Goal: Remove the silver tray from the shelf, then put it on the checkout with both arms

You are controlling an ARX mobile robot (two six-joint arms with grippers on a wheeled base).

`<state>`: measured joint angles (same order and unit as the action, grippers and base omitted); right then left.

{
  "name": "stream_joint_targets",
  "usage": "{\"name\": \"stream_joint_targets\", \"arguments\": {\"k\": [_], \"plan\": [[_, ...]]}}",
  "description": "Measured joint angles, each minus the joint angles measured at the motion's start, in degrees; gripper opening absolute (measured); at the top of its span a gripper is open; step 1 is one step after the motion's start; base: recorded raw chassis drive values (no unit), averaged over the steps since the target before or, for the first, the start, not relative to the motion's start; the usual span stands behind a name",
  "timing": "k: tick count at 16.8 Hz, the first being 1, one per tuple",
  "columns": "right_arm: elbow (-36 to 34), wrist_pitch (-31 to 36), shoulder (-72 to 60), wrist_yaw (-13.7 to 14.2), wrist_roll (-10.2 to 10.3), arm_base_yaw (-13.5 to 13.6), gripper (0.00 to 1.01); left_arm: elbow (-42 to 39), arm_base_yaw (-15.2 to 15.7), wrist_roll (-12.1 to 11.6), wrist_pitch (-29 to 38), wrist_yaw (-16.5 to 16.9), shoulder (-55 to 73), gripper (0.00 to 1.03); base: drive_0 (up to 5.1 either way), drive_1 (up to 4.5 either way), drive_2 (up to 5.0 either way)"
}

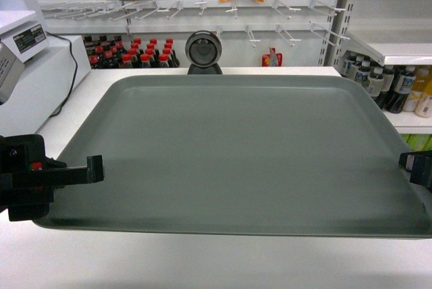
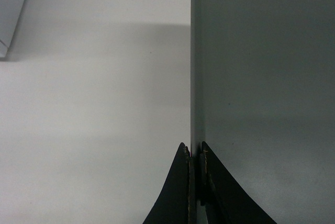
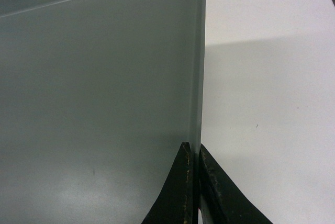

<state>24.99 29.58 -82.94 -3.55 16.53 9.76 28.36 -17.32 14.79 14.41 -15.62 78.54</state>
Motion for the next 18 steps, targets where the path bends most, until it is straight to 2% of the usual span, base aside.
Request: {"name": "stream_joint_targets", "arguments": {"k": [13,14,15,16,17,18], "plan": [[0.00,0.07,0.04,0.02,0.00,0.00,0.03,0.00,0.00,0.00,0.04,-0.02,-0.02,0.03,0.0,0.00,0.0],[-0.22,1.70,-0.20,-1.11,-0.63,-0.09,0.03,0.26,-0.24,0.31,-1.11,-1.05,0.07,0.03,0.0,0.00,0.0],[0.35,6.69,-2.69,-4.72,-2.34,-1.36,0.03,1.99,-1.97,0.24,-1.51,-6.27,2.75,0.03,0.0,0.00,0.0],[1.36,8.02,-4.66,-5.49,-3.39,-1.99,0.03,3.45,-2.51,-0.15,-0.31,-8.28,5.09,0.03,0.0,0.00,0.0],[4.28,10.14,-7.91,-7.04,-4.39,-2.93,0.03,6.95,-2.67,-0.50,1.07,-8.59,9.38,0.03,0.0,0.00,0.0],[13.20,13.29,-19.69,-8.07,-5.62,-3.93,0.03,16.83,-1.49,-4.57,5.90,-8.46,22.10,0.03,0.0,0.00,0.0]]}}
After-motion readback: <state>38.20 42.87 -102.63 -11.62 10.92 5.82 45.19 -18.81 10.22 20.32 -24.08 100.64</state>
